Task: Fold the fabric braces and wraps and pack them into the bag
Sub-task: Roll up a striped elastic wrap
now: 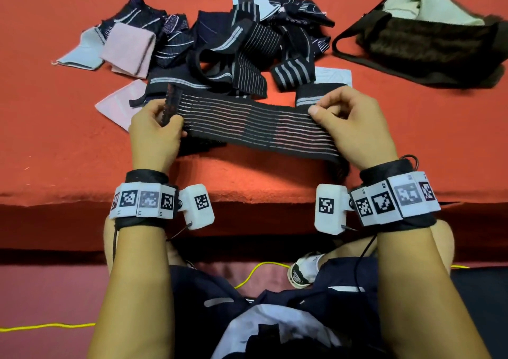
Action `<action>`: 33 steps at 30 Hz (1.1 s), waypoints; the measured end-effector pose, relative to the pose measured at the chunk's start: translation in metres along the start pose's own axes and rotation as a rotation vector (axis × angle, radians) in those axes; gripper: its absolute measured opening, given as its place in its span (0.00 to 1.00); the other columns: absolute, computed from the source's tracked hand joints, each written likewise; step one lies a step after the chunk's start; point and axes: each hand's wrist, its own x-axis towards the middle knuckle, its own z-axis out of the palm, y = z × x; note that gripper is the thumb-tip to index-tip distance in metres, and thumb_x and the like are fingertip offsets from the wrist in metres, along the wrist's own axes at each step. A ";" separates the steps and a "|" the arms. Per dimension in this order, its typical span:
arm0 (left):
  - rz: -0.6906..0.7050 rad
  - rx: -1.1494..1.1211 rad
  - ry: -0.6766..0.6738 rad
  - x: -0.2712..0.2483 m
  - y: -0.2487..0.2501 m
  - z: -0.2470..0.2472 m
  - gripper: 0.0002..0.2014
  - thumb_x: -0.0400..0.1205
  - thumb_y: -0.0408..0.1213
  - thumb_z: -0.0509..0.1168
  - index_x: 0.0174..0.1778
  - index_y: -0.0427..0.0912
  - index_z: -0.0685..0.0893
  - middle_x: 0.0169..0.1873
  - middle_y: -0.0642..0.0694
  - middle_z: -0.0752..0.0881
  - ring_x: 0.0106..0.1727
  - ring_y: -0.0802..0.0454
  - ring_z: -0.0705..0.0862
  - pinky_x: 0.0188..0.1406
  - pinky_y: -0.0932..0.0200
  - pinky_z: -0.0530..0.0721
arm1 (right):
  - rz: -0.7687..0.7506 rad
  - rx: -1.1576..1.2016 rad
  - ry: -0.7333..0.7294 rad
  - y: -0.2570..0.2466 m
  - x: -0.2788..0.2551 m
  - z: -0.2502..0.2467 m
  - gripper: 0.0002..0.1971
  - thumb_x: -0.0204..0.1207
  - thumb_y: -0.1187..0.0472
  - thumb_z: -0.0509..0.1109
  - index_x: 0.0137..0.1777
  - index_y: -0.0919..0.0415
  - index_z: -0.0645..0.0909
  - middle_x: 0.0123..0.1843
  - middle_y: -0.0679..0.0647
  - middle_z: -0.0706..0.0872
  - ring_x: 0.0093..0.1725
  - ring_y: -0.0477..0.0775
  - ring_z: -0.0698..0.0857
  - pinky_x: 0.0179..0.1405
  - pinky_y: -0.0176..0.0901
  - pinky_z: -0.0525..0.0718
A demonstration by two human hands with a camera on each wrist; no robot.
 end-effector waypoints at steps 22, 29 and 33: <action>0.009 -0.028 0.343 0.007 -0.004 -0.049 0.05 0.74 0.39 0.66 0.38 0.55 0.78 0.29 0.53 0.80 0.24 0.60 0.81 0.36 0.41 0.88 | 0.286 -0.532 -0.346 0.014 -0.007 0.027 0.19 0.74 0.69 0.70 0.64 0.57 0.80 0.61 0.58 0.84 0.55 0.57 0.80 0.51 0.41 0.73; -0.006 -0.009 0.292 0.006 -0.003 -0.037 0.04 0.75 0.41 0.67 0.44 0.47 0.81 0.34 0.57 0.82 0.27 0.57 0.83 0.36 0.46 0.89 | 0.218 -0.412 -0.029 0.016 0.000 0.026 0.20 0.70 0.75 0.61 0.57 0.55 0.80 0.55 0.61 0.84 0.52 0.61 0.79 0.47 0.41 0.69; 0.023 -0.009 0.267 0.005 -0.002 -0.031 0.03 0.76 0.42 0.68 0.44 0.49 0.82 0.35 0.57 0.83 0.32 0.57 0.82 0.39 0.43 0.89 | 0.238 -0.457 0.001 0.018 -0.003 0.024 0.18 0.74 0.71 0.63 0.61 0.56 0.81 0.63 0.61 0.78 0.61 0.63 0.79 0.62 0.50 0.76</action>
